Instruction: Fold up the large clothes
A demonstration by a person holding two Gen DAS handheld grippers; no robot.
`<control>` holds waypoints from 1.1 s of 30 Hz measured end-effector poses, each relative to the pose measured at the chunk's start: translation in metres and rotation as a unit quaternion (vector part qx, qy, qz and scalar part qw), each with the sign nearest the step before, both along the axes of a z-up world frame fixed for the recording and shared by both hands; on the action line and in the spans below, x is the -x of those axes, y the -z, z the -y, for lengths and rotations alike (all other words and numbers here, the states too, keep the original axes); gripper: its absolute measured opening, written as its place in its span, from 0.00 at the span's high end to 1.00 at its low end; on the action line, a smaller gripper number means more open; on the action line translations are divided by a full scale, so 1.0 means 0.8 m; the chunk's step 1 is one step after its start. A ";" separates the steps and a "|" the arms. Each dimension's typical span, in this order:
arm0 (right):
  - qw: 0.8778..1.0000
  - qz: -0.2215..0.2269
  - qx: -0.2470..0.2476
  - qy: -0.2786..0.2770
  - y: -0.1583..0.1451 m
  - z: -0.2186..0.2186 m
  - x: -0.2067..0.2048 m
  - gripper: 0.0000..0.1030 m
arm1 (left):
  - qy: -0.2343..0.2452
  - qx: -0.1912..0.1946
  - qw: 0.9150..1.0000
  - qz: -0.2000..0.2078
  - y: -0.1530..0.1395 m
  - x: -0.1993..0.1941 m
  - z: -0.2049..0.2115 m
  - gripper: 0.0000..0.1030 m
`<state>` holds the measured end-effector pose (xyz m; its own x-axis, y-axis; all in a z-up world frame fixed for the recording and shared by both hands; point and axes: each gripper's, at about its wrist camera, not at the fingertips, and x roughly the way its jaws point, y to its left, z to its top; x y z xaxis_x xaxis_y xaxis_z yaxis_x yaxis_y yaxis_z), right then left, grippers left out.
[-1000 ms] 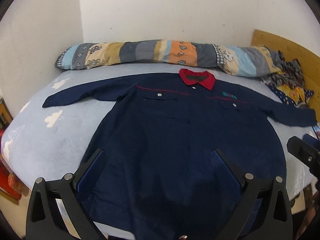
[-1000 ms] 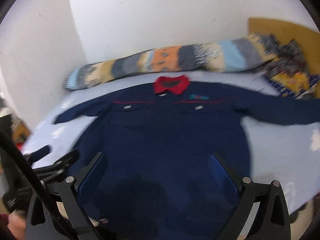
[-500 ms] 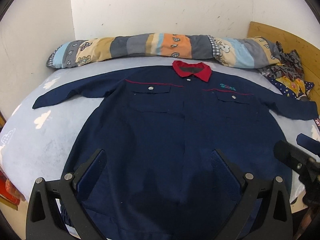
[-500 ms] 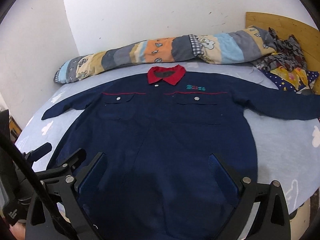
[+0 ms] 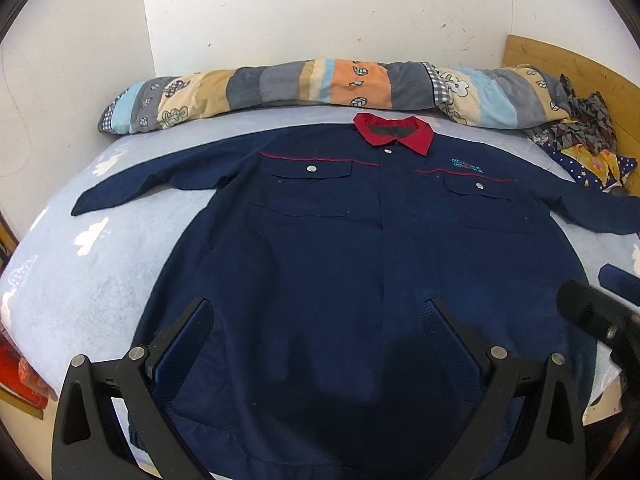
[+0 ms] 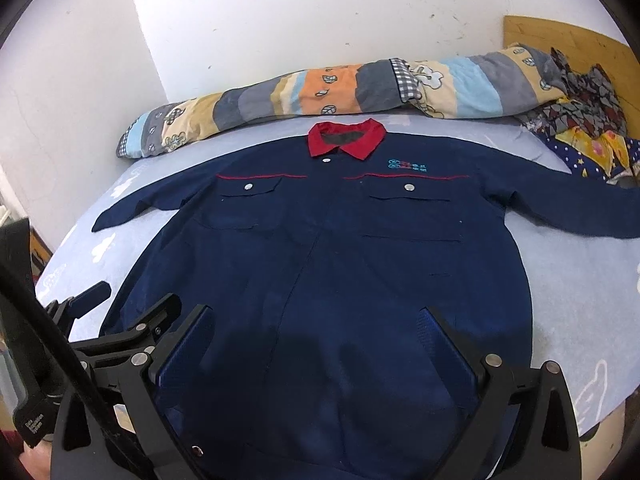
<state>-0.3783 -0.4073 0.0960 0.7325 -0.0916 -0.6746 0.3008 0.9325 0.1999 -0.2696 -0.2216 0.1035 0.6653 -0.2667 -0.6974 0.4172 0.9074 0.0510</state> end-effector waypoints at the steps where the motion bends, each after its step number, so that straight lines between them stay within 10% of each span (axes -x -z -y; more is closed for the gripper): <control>1: 1.000 0.002 -0.004 0.002 -0.001 0.004 0.002 0.01 | 0.000 -0.002 1.000 0.004 -0.001 0.001 0.000 0.00; 33: 1.000 0.004 -0.019 0.013 0.000 0.018 0.009 0.01 | 0.002 -0.003 1.000 0.005 0.000 0.002 0.004 0.00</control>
<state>-0.3851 -0.4219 0.0961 0.7355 -0.0855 -0.6721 0.3236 0.9159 0.2376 -0.2715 -0.2245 0.1034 0.6713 -0.2650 -0.6922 0.4208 0.9050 0.0616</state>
